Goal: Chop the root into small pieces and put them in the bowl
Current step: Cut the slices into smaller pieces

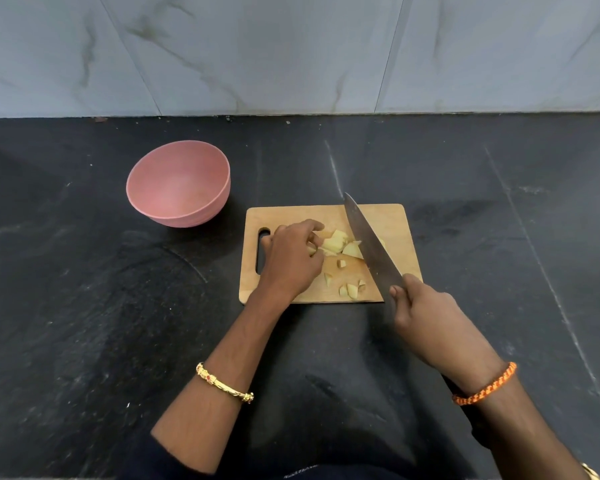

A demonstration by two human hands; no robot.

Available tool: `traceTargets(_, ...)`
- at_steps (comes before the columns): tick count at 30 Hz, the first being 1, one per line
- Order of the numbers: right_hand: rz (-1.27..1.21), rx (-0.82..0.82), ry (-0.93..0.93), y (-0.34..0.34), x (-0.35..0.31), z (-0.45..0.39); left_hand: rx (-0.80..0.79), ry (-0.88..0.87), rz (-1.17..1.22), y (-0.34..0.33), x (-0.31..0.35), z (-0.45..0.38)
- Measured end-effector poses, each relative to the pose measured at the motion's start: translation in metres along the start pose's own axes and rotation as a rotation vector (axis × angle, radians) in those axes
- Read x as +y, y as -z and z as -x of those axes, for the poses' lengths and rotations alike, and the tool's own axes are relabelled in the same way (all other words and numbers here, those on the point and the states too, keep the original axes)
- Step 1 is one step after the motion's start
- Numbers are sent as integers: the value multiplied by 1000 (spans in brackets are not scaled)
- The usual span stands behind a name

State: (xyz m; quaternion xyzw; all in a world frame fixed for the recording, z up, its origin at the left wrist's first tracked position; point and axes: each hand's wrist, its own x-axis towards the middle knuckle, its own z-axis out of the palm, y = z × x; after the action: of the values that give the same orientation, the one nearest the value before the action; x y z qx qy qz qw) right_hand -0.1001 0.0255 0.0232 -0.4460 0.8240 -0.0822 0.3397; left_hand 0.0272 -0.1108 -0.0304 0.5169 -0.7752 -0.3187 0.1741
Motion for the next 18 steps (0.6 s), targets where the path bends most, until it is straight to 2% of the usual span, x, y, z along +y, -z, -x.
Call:
traceTargets(4, -20, -3, 26, 2, 2, 2, 1, 55, 294, 10, -7, 2)
traceTargets(9, -35, -9, 43, 2, 3, 4, 63, 81, 465, 23, -10, 0)
traceTargets(11, -41, -16, 41, 1, 3, 5, 93, 78, 323, 28, -15, -1)
traceTargets(14, -47, -12, 52, -2, 2, 8, 17, 104, -52, 27, -14, 4)
traceTargets(16, -38, -11, 65, -5, -1, 11, -13, 92, -139, 20, -11, 6)
traceTargets(18, -11, -41, 75, -10, -5, 15, 13, 88, -128, 15, -8, 8)
